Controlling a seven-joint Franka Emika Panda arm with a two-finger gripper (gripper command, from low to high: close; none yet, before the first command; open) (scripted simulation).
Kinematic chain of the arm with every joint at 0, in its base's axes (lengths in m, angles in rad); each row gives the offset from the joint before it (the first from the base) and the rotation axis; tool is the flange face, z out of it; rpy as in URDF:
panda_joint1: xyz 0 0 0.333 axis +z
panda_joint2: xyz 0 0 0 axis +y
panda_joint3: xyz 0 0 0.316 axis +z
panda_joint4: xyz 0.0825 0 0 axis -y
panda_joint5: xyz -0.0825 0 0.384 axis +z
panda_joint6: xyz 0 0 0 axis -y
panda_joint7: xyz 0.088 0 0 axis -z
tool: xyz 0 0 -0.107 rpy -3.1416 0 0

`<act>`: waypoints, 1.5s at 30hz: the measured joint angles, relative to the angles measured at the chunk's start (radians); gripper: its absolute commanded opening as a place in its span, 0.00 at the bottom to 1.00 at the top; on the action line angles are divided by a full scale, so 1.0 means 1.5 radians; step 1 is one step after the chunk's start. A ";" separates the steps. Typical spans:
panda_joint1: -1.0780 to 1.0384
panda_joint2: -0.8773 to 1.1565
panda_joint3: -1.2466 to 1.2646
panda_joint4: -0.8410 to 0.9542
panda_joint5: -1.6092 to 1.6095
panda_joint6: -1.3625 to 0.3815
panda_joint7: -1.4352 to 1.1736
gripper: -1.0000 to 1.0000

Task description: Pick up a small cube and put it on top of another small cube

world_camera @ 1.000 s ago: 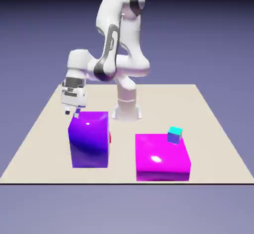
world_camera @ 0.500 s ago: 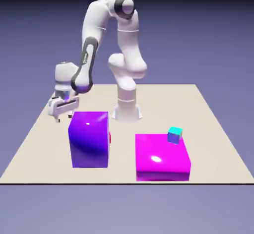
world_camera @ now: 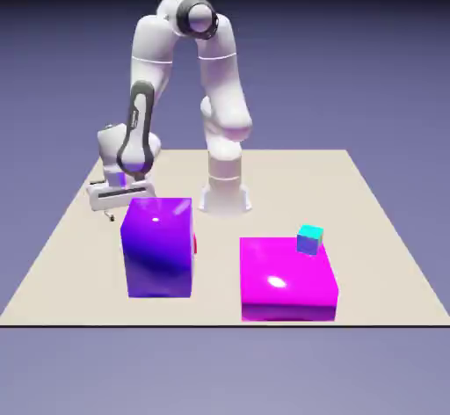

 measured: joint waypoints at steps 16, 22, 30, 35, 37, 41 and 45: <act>0.027 0.040 0.121 0.013 -0.261 0.077 0.363 0.50; 0.114 0.145 0.009 0.032 -0.367 0.161 0.438 0.00; -0.017 -0.013 0.178 0.003 -0.207 0.035 0.325 0.00; -0.031 -0.031 0.169 0.019 -0.132 0.007 0.279 0.00; -0.006 -0.011 0.121 0.042 -0.094 0.008 0.260 0.00; 0.060 0.018 0.031 0.097 -0.005 -0.003 0.223 0.00; 0.157 0.031 -0.049 0.166 0.104 -0.037 0.189 0.00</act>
